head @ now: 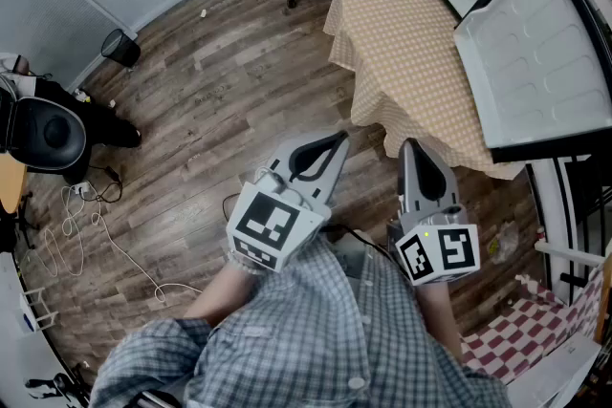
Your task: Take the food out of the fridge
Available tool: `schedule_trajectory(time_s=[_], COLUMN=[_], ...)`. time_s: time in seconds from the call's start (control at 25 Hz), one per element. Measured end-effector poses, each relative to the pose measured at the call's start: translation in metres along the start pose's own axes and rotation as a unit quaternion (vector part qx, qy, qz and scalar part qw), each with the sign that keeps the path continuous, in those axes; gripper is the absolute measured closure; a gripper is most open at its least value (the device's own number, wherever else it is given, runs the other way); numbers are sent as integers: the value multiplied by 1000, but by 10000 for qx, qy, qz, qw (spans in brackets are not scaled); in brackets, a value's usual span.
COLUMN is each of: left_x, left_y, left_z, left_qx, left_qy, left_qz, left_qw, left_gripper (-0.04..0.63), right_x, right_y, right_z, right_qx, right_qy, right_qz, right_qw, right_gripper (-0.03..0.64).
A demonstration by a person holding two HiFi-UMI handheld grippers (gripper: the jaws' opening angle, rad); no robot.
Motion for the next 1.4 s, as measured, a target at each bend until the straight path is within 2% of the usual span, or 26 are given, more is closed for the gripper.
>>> schedule_trajectory(time_s=[0.76, 1.16, 1.4], left_x=[0, -6, -14], left_y=[0, 18, 34], left_z=[-24, -55, -82], left_qx=[-32, 72, 191], left_qy=[96, 89, 97], left_qz=[45, 108, 161], left_qw=[9999, 9999, 9996], left_gripper=[589, 589, 589], right_x=[4, 6, 8], right_y=[-20, -41, -58], right_z=[-9, -30, -50], right_qx=[-104, -133, -225], right_qy=[81, 43, 247], right_qz=[-92, -71, -73], right_qw=[9999, 9999, 9994], right_gripper=[607, 607, 607])
Point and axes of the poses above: the fingertips, and each gripper's own axes: y backward along the fingers, z to its right, x out of its top, the point moved 6 cm from there along y, backward along the fingers, and after that the axes turned 14 degrees about -z, right-handed, at the moved point
